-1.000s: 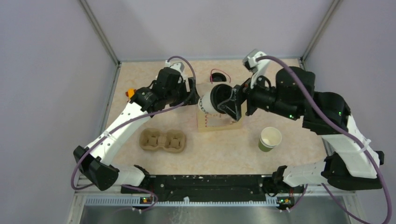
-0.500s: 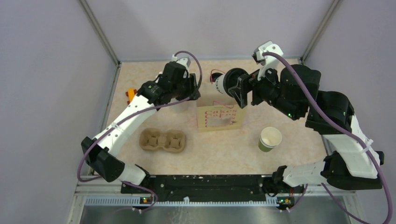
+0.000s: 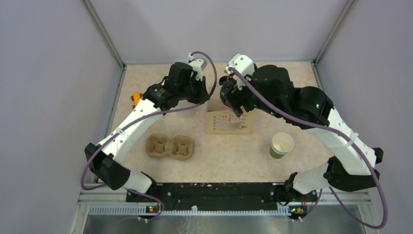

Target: Pack the takeout coffee

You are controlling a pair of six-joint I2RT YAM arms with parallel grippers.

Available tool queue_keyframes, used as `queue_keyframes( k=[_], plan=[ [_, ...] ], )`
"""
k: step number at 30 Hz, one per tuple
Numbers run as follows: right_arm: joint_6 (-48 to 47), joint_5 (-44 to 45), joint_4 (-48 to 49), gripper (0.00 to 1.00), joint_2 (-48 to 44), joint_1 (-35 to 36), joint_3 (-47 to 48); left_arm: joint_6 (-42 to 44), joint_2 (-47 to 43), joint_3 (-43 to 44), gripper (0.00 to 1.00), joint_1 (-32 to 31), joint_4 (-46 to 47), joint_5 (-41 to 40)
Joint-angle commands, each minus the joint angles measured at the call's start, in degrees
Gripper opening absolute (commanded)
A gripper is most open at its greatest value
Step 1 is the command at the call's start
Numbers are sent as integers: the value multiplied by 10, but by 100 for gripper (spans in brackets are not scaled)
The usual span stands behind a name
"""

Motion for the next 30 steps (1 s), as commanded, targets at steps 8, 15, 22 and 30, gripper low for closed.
queue_keyframes(
  k=[8, 15, 22, 30],
  plan=[
    [-70, -58, -18, 67, -10, -2, -52, 80, -82, -61, 19, 18, 109, 112],
    [-106, -111, 10, 67, -30, -54, -112, 66, -77, -64, 19, 46, 97, 125],
    [-114, -135, 17, 67, -17, -96, -153, 11, -70, -61, 36, 48, 75, 117],
    [-72, -186, 12, 66, -67, -85, -222, -66, -67, -25, 54, 60, -32, 84]
  ],
)
